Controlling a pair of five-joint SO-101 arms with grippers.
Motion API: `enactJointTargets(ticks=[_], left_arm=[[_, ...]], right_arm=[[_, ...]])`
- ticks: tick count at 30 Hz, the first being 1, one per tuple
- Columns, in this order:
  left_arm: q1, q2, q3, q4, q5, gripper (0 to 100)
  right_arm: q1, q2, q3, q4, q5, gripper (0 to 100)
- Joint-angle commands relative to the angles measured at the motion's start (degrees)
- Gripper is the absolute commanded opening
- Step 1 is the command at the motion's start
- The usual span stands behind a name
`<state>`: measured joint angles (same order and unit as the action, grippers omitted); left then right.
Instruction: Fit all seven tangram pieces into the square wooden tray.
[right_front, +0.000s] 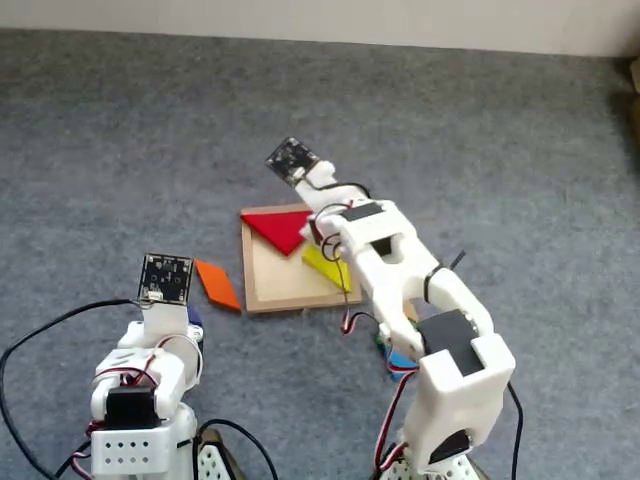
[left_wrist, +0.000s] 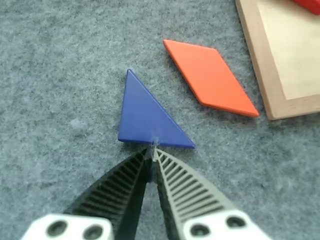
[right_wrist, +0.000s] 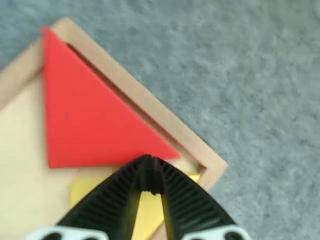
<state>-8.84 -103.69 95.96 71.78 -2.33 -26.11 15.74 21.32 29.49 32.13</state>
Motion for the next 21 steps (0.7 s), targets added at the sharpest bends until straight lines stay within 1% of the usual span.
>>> enactJointTargets(ticks=[1, 4, 7, 11, 14, 17, 21], left_arm=[[-0.5, 0.0, 1.2, 0.2, 0.5, 3], [-0.5, 0.0, 1.2, 0.2, 0.5, 3], [-0.5, 0.0, 1.2, 0.2, 0.5, 3], [-0.5, 0.0, 1.2, 0.2, 0.5, 3], [-0.5, 0.0, 1.2, 0.2, 0.5, 3], [-0.5, 0.0, 1.2, 0.2, 0.5, 3], [-0.5, 0.0, 1.2, 0.2, 0.5, 3]], right_arm=[[2.7, -1.6, 0.5, 0.9, 0.5, 0.5], [2.3, -6.8, 0.8, 0.9, 0.2, 0.5], [0.4, -12.7, 1.2, 0.9, -0.4, 0.5], [-2.6, -16.6, 4.4, 0.7, -10.0, 0.5], [-5.1, -15.8, 4.5, 0.6, -14.7, 0.6], [-8.0, -12.4, 4.5, 0.6, -16.4, 0.9], [-9.4, -6.8, 4.0, -6.5, -16.7, 1.0]])
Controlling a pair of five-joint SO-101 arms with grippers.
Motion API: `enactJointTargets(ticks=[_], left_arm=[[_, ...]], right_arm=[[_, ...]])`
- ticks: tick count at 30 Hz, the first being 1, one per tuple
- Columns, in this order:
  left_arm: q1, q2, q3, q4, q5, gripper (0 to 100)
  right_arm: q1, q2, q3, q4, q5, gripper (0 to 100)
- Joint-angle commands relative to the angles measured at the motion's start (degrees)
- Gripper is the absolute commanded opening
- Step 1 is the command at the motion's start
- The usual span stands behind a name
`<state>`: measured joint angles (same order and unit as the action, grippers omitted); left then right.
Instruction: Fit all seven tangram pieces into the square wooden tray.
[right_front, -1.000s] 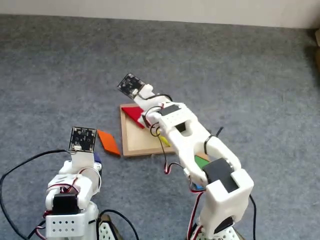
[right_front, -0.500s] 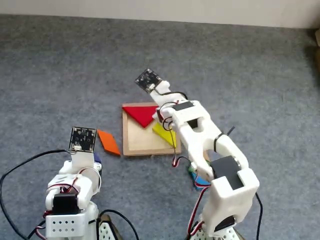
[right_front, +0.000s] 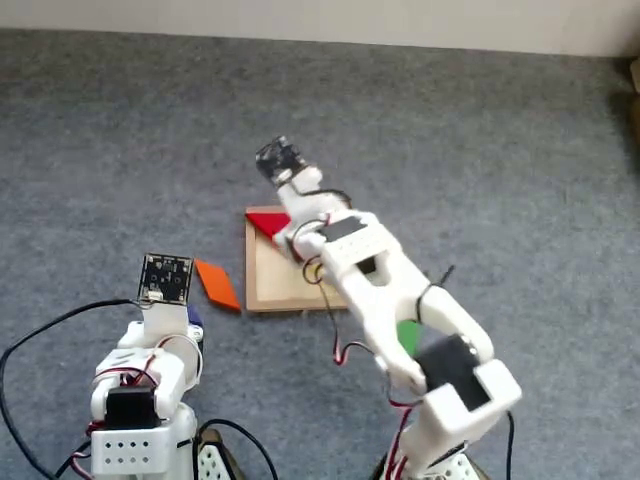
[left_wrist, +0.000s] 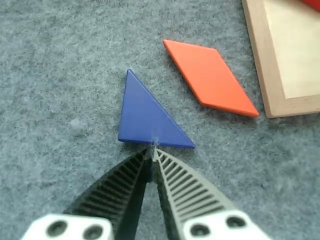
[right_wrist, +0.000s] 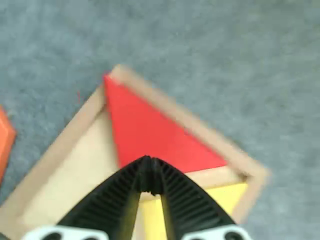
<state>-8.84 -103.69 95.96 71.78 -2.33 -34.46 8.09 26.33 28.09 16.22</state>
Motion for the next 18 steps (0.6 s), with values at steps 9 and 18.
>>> enactJointTargets(ticks=[9, 18], left_arm=[[-0.5, 0.0, 1.2, 0.2, 0.5, 3], [-0.5, 0.0, 1.2, 0.2, 0.5, 3]], right_arm=[[2.0, 6.6, -0.7, -12.8, -0.4, 1.0], [5.7, 6.6, 0.1, -6.9, -0.4, 1.0]])
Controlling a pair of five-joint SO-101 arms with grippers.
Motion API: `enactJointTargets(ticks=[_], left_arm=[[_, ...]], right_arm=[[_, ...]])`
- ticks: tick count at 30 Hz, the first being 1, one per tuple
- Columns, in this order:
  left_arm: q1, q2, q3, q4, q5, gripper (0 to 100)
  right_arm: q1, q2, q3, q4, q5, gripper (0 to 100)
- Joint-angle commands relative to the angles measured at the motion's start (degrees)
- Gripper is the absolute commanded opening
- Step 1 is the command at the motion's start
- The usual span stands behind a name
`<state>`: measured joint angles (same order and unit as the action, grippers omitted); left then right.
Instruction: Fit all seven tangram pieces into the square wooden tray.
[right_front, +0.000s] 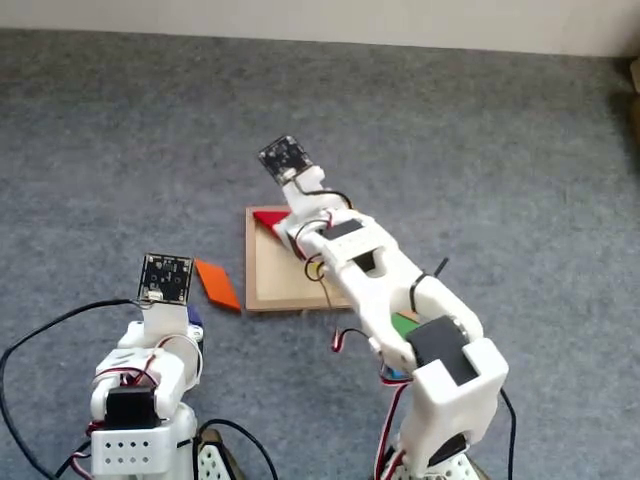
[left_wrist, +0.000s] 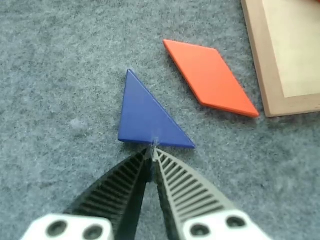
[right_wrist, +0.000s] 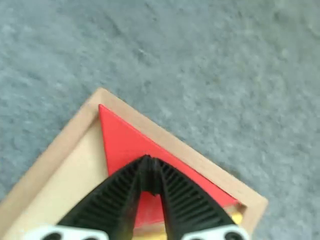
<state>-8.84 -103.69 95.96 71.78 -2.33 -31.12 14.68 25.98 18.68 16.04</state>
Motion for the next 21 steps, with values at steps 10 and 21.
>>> enactJointTargets(ticks=[10, 21], left_arm=[[-0.5, 0.0, 1.2, 0.2, 0.5, 3], [-0.5, 0.0, 1.2, 0.2, 0.5, 3]], right_arm=[[4.9, -0.1, 0.7, 3.6, 7.4, 0.6], [5.4, -28.6, 15.5, 6.9, 7.4, 0.5]])
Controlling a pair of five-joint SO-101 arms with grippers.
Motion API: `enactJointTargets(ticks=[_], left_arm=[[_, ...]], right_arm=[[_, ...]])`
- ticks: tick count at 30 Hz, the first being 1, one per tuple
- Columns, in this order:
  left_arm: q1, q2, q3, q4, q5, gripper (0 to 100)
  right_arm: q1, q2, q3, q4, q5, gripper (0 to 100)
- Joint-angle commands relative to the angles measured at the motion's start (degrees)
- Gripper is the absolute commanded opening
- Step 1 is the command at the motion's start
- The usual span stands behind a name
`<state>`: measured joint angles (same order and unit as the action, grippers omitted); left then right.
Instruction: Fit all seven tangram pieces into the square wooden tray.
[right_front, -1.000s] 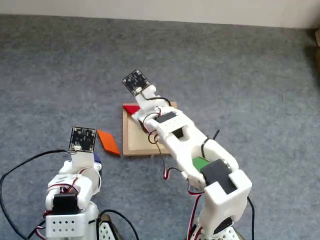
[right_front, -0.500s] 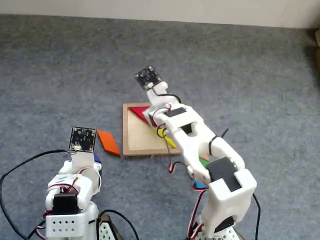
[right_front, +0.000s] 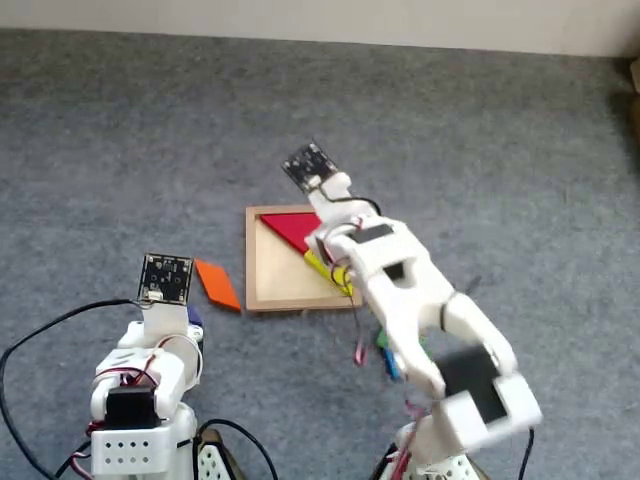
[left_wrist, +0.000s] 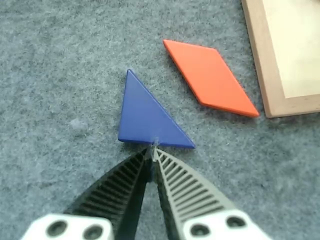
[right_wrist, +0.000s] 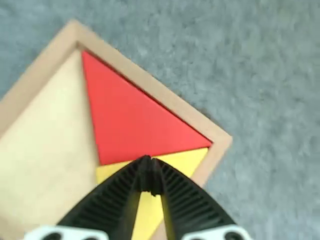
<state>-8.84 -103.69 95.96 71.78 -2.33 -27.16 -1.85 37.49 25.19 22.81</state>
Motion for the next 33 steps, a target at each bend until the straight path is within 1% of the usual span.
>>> enactJointTargets(ticks=[1, 4, 6, 9, 14, 17, 21, 25, 29, 33], left_arm=[[-0.5, 0.0, 1.2, 0.2, 0.5, 3], [-0.5, 0.0, 1.2, 0.2, 0.5, 3], [-0.5, 0.0, 1.2, 0.2, 0.5, 3], [-0.5, 0.0, 1.2, 0.2, 0.5, 3], [-0.5, 0.0, 1.2, 0.2, 0.5, 3], [-0.5, 0.0, 1.2, 0.2, 0.5, 3], [-0.5, 0.0, 1.2, 0.2, 0.5, 3], [-0.5, 0.0, 1.2, 0.2, 0.5, 3], [-0.5, 0.0, 1.2, 0.2, 0.5, 3], [-0.5, 0.0, 1.2, 0.2, 0.5, 3]], right_arm=[[2.0, -15.6, 6.2, 0.4, 0.5, 0.5], [3.4, -25.1, 11.7, 0.5, 0.4, 0.8], [5.0, -30.5, 15.0, 1.5, -3.2, 1.0], [6.5, -36.4, 17.9, 11.6, -10.1, 1.9], [7.9, -40.0, 15.3, 31.3, -11.6, 14.2], [8.0, -39.5, 14.3, 37.5, -18.5, 18.9], [8.0, -37.1, 14.4, 39.0, -30.1, 19.5], [8.2, -31.3, 14.2, 38.7, -41.0, 19.5], [8.2, -23.0, 12.7, 38.2, -45.1, 19.6], [8.7, -14.1, 8.2, 37.9, -45.5, 19.6]])
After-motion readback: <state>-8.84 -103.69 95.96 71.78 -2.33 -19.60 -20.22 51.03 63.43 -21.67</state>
